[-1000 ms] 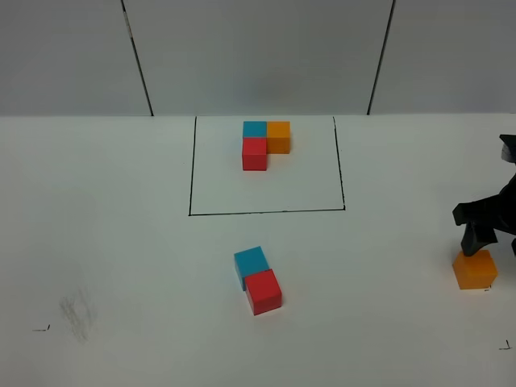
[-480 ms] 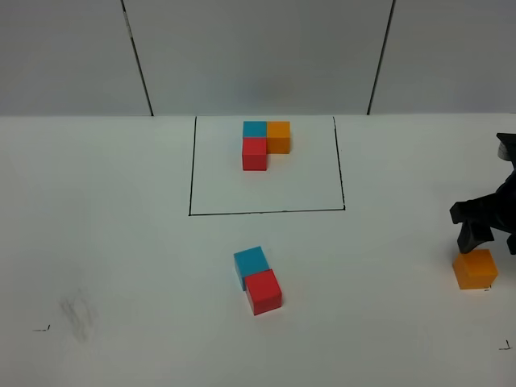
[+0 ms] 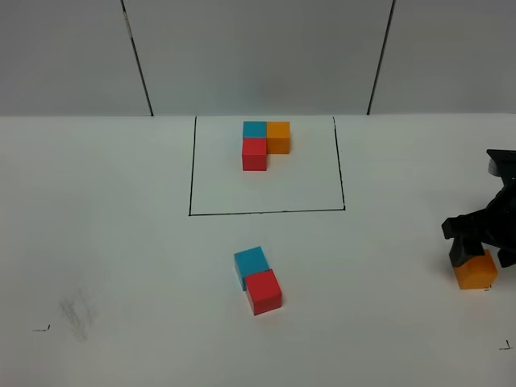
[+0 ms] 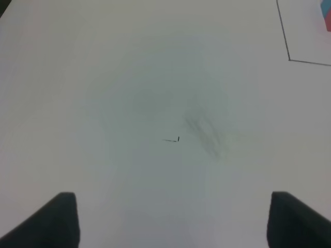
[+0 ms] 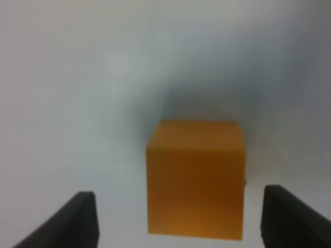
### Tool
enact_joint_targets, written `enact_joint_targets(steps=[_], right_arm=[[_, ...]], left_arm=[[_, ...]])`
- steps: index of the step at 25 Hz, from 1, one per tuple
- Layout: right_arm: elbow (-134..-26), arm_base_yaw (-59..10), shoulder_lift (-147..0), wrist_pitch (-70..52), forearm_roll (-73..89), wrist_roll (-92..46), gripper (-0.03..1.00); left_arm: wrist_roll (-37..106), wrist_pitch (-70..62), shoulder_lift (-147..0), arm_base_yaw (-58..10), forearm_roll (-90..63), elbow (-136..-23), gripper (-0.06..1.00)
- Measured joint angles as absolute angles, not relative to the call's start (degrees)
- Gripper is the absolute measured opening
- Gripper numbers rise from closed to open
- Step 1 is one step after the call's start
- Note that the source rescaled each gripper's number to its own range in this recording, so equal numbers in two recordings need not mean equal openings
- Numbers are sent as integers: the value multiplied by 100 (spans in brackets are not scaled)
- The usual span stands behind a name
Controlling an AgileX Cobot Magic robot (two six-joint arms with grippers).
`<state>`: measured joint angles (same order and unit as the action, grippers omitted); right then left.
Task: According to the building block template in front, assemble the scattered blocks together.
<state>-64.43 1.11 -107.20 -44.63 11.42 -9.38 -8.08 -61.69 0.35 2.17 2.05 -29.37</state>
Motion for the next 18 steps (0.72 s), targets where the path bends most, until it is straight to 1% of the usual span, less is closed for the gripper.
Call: enact_joint_targets(steps=[9,15,18], right_arm=[[-6441,-191,-11322,-4002,1153,-953,51],[-6441,-191,-11379,-3904,1106,-885,51],[-6441,-191,-11385,-3887,982,-780,47]], left_arm=[[-808,-6169,35,217,205,-2937,100],[-808,-6169,35,217,205,-2937,100],[-808,-6169,35,217,205,-2937,100]])
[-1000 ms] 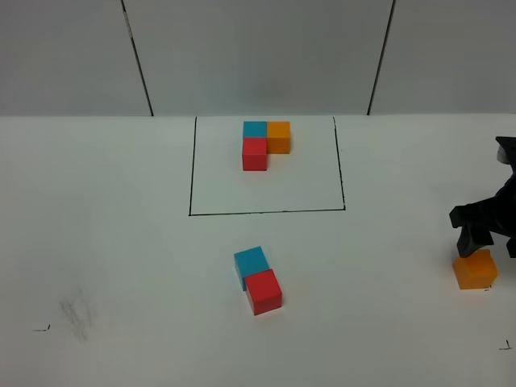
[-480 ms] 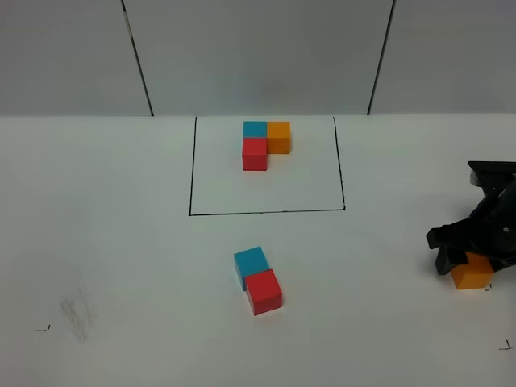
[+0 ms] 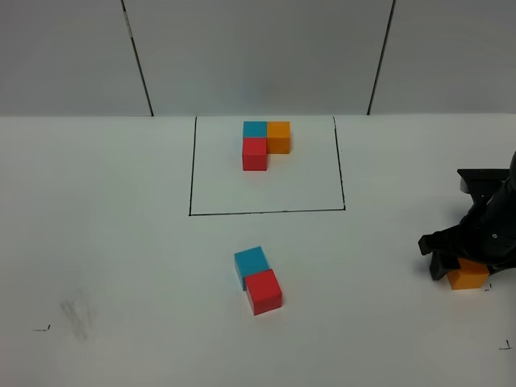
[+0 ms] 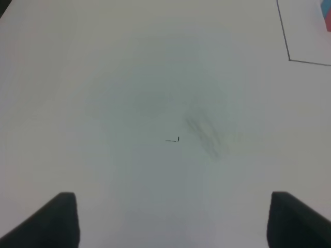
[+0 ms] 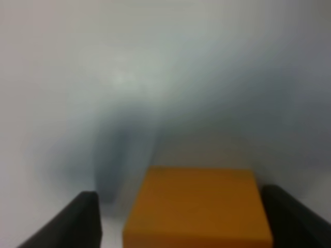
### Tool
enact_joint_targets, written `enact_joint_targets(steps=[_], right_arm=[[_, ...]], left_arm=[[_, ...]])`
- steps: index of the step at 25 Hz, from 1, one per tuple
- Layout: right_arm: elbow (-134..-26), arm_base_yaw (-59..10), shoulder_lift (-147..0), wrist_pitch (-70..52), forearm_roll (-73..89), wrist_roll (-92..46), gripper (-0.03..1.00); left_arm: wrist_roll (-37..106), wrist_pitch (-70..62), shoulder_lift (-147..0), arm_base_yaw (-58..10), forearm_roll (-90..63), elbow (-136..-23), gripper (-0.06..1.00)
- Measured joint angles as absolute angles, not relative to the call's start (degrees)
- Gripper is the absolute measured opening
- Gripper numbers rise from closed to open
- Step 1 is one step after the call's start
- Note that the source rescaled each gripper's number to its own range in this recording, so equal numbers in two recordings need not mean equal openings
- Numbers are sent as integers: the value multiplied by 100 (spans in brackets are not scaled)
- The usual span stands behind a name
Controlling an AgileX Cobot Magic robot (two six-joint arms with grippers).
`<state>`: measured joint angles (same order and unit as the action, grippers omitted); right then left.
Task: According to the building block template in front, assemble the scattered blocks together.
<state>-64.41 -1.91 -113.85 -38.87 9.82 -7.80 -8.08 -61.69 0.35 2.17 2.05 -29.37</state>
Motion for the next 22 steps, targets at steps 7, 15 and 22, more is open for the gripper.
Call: enact_joint_targets(steps=[7,15,22], right_arm=[[-6441,-191,-11395,-3880,678,-547,20],[-6441,-191,-11402,-3863,659,-541,20],[-6441,-191,-11402,-3863,652,-541,20]], left_arm=[[-808,-6169,35,217,205,-2937,100],[-808,-6169,35,217,205,-2937,100],[-808,-6169,35,217,205,-2937,100]])
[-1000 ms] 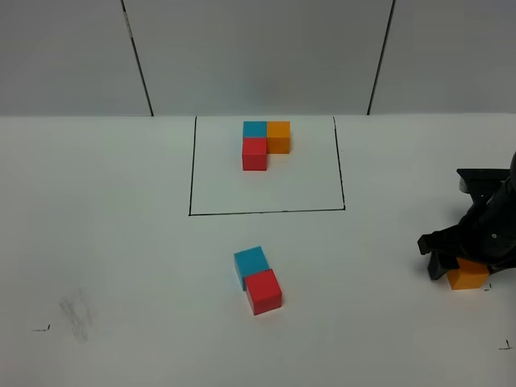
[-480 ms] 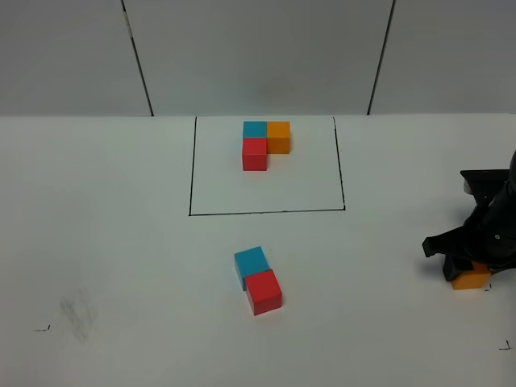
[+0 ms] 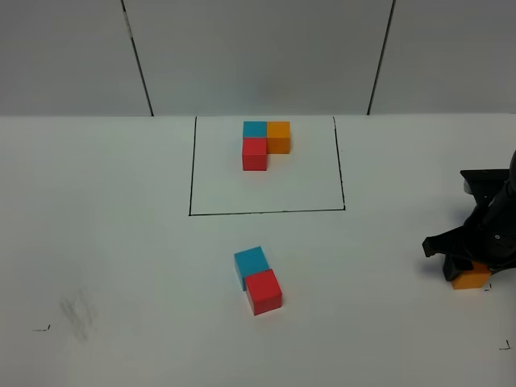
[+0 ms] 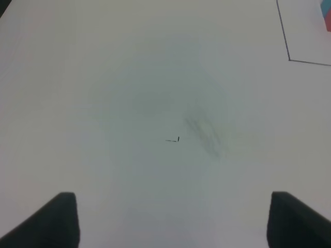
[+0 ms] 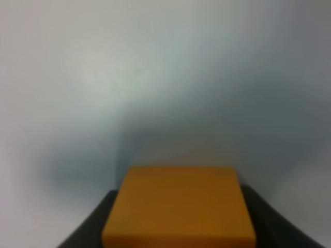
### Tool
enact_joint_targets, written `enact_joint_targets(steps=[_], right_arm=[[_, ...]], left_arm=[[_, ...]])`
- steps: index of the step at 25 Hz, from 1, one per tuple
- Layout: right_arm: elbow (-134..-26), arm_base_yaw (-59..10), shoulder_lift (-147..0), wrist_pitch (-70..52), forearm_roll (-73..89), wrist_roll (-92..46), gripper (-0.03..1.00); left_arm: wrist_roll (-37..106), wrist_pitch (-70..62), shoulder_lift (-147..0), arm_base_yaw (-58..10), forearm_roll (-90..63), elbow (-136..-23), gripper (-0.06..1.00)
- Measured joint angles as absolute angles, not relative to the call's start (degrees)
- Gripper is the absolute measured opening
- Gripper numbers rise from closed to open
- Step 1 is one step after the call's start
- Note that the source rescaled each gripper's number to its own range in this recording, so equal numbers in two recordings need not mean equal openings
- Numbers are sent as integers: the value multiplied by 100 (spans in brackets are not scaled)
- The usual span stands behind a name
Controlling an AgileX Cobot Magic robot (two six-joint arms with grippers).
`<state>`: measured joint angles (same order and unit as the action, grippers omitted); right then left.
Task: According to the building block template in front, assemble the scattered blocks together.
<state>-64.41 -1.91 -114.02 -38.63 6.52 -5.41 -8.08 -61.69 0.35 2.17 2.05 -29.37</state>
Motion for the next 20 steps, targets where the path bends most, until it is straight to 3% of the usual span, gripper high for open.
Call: enact_joint_targets(steps=[12,20], right_arm=[[-6441,-191,-10517,-4187,267,-641,20],[-6442,-430,-10036,-4694,250,-2279,20]], left_arm=[[-808,-6169,35,217,205,-2937,100],[-808,-6169,35,217,205,-2937,100]])
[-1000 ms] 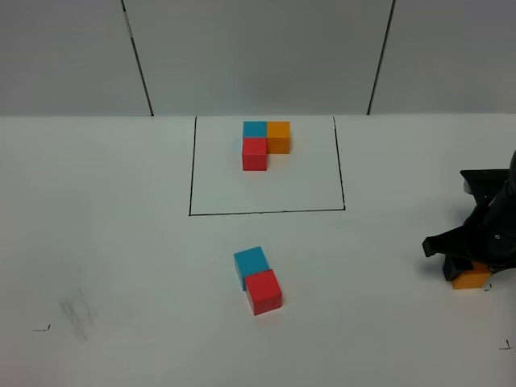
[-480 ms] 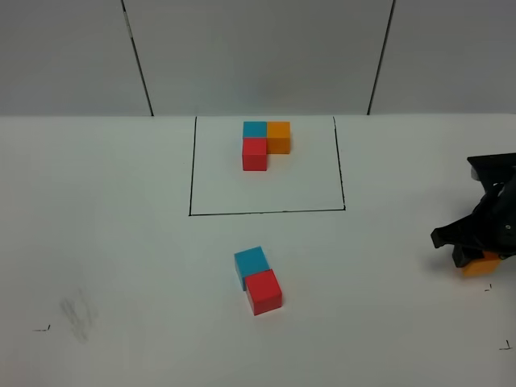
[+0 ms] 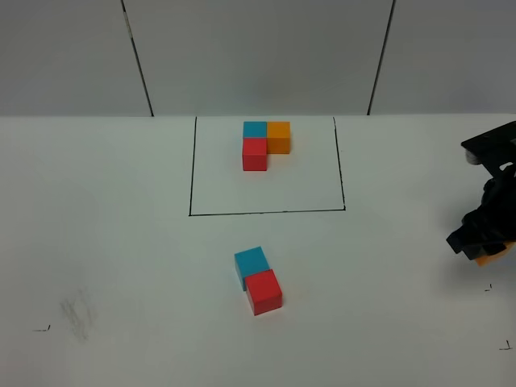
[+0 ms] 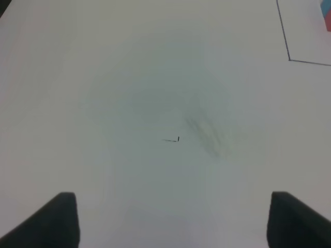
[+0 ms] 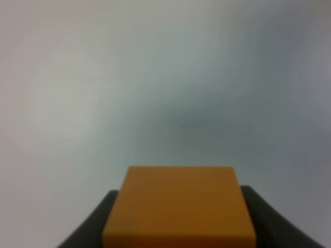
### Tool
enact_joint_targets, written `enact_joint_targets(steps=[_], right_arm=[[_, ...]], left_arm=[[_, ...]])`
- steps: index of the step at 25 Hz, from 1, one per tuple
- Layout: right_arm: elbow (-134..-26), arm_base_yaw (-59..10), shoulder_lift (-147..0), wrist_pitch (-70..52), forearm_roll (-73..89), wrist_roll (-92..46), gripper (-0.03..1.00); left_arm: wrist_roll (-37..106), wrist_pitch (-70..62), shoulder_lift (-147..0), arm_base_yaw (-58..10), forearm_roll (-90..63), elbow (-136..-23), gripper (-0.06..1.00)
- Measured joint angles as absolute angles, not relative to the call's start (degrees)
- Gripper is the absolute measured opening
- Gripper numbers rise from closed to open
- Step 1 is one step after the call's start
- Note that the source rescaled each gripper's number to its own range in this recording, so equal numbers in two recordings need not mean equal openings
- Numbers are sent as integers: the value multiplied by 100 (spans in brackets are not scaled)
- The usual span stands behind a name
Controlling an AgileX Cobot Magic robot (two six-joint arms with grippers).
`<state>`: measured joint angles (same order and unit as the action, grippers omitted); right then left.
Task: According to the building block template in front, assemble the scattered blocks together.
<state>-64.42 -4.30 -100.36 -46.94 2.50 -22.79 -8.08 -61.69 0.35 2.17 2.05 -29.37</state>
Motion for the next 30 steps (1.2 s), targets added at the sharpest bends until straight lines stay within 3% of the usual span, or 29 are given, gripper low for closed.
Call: enact_joint_targets(steps=[13,18,30], right_arm=[[-6896,-1394,-10032,-4446,341,-5699,20],[-7156,-1511,-10124,-5091,950,-7064,20],[-8571,-1586,-11203,-6279,1458,-7358,20]], left_arm=[[-808,-6169,35,217,205,-2937,100],[-808,-6169,35,217,205,-2937,100],[-808,-6169,35,217,205,-2937,100]])
